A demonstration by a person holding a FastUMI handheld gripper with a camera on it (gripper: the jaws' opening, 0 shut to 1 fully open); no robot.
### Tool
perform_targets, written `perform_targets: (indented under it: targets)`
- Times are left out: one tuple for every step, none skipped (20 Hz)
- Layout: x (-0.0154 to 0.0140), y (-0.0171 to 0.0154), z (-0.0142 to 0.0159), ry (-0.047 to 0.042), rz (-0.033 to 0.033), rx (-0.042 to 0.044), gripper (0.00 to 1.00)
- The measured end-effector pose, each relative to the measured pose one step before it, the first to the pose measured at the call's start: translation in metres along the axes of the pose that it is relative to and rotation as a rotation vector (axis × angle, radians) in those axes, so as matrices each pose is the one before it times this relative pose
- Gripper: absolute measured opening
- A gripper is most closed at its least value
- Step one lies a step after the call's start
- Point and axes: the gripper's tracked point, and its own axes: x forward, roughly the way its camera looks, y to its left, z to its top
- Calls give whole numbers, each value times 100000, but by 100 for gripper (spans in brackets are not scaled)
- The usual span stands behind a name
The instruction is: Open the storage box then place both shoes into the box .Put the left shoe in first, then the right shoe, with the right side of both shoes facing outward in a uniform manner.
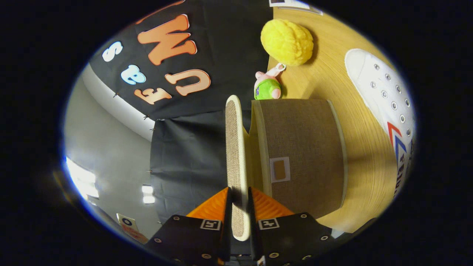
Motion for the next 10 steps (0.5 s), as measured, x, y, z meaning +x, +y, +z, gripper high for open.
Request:
perform_targets:
  targets:
    - [-110,-100,240,-2770,-4722,-2552,7]
    - [145,631,235,-2219,-1004,-2854,3]
    - [-75,1459,278,-1983,924,-1426,1]
    - [-112,1606,48,-1697,1274,-902,1]
    - [-138,1584,-316,-1479,337,-1397,1]
    - [330,1019,84,-1623,-1205,-2181,1]
    - [551,881,-160,-1840,-1381,-2327,1]
    - [671,1187,151,-2652,-842,-1528,1]
    - [691,1391,203,-3250,-122,-592,1]
    - [856,1477,-249,-1540,839,-382,1]
